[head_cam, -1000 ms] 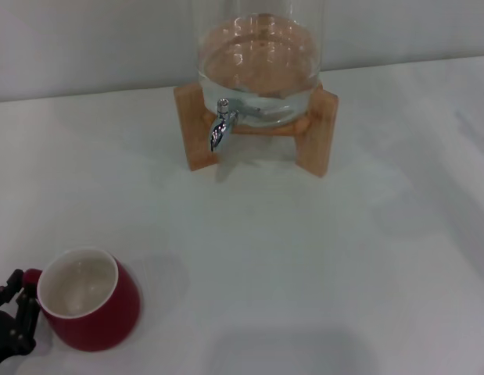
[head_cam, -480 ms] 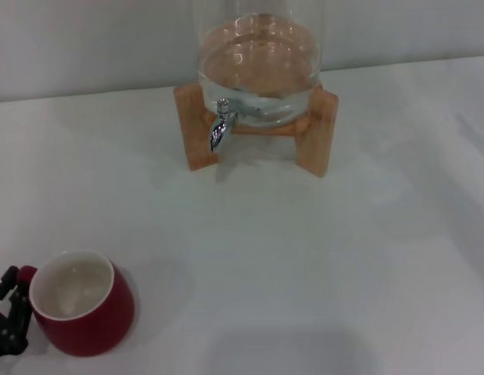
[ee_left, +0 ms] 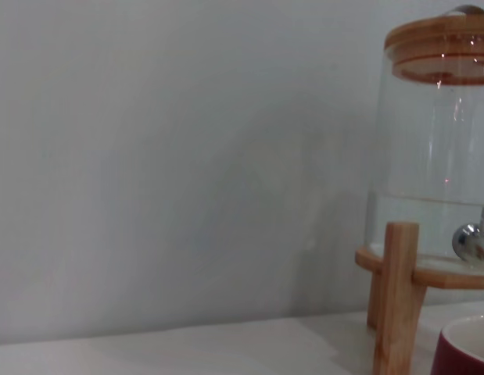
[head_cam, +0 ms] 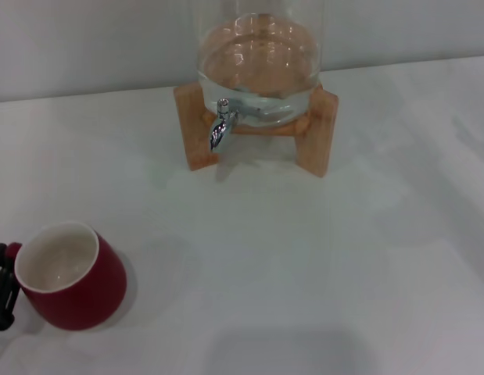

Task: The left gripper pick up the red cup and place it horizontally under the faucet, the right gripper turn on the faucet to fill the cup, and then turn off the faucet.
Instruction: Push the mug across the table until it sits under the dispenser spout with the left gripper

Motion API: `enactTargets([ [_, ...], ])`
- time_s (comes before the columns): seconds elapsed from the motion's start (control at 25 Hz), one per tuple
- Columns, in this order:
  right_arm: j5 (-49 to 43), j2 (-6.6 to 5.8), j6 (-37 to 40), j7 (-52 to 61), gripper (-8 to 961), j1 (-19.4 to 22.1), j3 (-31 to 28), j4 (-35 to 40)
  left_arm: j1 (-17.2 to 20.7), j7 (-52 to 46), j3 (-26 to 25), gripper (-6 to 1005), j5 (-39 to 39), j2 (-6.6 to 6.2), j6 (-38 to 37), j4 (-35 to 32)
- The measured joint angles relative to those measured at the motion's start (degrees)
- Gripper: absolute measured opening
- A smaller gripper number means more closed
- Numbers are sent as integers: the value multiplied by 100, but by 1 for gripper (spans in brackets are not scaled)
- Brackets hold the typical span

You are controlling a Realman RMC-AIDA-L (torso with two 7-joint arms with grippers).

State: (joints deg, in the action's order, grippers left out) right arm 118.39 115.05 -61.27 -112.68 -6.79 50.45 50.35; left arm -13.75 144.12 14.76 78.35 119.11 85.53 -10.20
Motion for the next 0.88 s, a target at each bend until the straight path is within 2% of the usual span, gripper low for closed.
enactTargets([
  [0.36,-1,0,-115,3,796,17,-1,-60,-228,-651,1,162,-19,-2,-51,-217],
  [0.88,-1,0,-199,-17,795,73,-26,-78,-352,-948,0,162,-28,-7,-87,-357],
])
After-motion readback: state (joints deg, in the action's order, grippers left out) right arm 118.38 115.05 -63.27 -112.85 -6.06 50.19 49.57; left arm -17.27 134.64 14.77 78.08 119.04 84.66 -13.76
